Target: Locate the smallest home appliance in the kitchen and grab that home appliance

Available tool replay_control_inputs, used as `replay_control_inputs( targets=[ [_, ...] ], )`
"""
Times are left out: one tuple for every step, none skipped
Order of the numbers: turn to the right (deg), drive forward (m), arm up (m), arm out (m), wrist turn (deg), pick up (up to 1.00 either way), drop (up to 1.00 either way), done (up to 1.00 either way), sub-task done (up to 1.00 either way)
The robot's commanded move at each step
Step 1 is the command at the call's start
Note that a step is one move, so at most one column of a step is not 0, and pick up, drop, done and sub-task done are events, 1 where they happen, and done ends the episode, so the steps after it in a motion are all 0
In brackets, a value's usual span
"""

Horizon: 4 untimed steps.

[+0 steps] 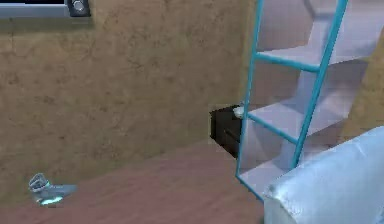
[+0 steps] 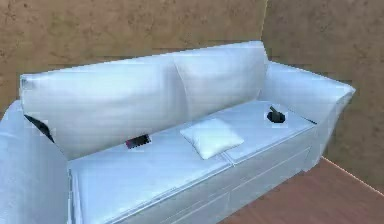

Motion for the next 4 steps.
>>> replay_control_inputs(
  targets=[
    [-45.0, 0.00, 0.00, 0.00, 0.0, 0.00, 0.00, 0.00, 0.00],
    [-45.0, 0.00, 0.00, 0.00, 0.0, 0.00, 0.00, 0.00, 0.00],
    [-6.0, 0.00, 0.00, 0.00, 0.0, 0.00, 0.00, 0.00, 0.00],
    [0.0, 1.00, 0.00, 0.00, 0.0, 0.00, 0.00, 0.00, 0.00]
  ],
)
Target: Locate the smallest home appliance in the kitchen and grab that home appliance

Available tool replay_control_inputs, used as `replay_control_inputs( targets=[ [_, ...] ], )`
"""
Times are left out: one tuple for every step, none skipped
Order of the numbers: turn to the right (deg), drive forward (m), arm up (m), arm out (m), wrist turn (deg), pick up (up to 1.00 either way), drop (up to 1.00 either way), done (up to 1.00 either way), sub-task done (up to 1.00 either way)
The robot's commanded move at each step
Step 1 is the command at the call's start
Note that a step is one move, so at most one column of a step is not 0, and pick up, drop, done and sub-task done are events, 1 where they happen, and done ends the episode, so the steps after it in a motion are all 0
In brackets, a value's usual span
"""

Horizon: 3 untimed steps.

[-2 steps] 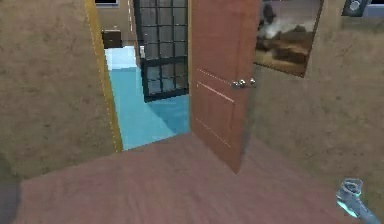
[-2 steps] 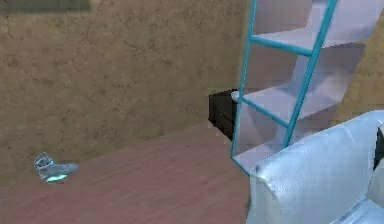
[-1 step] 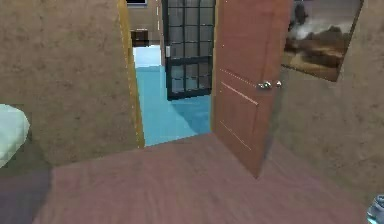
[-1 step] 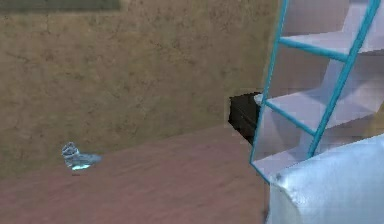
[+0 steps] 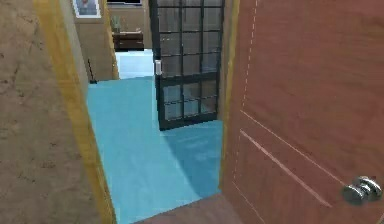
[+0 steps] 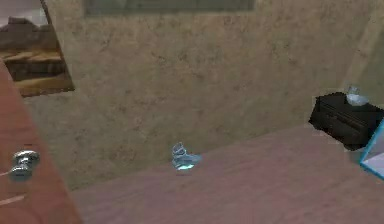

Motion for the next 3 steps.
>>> replay_control_inputs(
  targets=[
    [0.0, 1.00, 0.00, 0.00, 0.0, 0.00, 0.00, 0.00, 0.00],
    [-24.0, 0.00, 0.00, 0.00, 0.0, 0.00, 0.00, 0.00, 0.00],
    [0.0, 0.05, 0.00, 0.00, 0.0, 0.00, 0.00, 0.00, 0.00]
  ],
)
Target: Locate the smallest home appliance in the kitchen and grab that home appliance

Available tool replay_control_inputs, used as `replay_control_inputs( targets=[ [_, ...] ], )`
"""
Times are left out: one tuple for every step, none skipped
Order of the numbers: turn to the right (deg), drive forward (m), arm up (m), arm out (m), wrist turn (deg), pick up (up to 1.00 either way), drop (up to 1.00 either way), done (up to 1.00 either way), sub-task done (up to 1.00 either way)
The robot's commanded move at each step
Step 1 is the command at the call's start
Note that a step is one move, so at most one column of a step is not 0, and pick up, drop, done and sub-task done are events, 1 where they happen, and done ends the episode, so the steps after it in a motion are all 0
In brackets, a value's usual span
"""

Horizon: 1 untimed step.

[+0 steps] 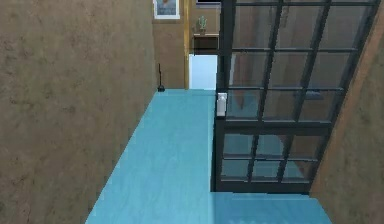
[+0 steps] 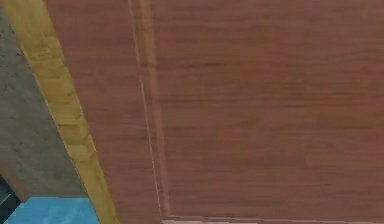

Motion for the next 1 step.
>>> replay_control_inputs(
  targets=[
    [0.0, 0.45, 0.00, 0.00, 0.0, 0.00, 0.00, 0.00, 0.00]
  ],
)
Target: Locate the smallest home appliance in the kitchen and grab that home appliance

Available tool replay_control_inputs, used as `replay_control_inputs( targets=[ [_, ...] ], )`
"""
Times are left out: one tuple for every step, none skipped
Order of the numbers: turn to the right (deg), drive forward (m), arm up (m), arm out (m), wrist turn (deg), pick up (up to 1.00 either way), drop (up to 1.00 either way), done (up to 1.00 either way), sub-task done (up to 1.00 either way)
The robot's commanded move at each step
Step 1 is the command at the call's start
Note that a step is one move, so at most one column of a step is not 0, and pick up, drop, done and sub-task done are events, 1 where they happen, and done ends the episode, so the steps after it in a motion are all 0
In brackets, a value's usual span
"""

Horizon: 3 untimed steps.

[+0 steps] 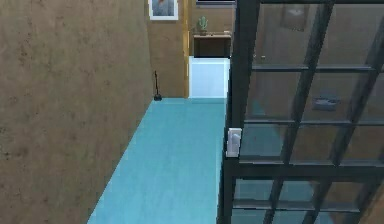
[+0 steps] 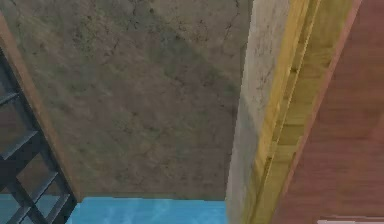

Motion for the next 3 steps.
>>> replay_control_inputs(
  targets=[
    [-15.0, 0.00, 0.00, 0.00, 0.0, 0.00, 0.00, 0.00, 0.00],
    [0.0, 0.85, 0.00, 0.00, 0.0, 0.00, 0.00, 0.00, 0.00],
    [9.0, 0.00, 0.00, 0.00, 0.0, 0.00, 0.00, 0.00, 0.00]
  ],
)
